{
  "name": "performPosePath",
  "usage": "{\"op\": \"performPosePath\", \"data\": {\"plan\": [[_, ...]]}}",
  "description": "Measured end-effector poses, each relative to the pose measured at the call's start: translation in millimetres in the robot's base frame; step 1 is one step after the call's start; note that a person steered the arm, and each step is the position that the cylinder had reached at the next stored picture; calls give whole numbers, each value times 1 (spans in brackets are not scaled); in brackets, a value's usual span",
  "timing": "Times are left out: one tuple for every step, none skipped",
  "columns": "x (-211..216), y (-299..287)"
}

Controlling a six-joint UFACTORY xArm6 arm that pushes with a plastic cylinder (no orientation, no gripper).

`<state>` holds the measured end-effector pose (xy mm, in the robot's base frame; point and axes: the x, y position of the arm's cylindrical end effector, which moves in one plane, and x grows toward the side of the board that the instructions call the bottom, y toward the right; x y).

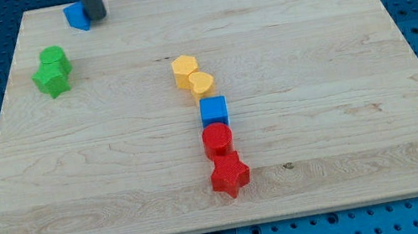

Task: Move the blue cube slightly to the left side

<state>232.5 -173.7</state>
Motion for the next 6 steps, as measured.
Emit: {"op": "performPosePath", "data": {"plan": [[-4, -12], [-5, -8], [-5, 44], [24, 116], [106, 186], [193, 236]]}}
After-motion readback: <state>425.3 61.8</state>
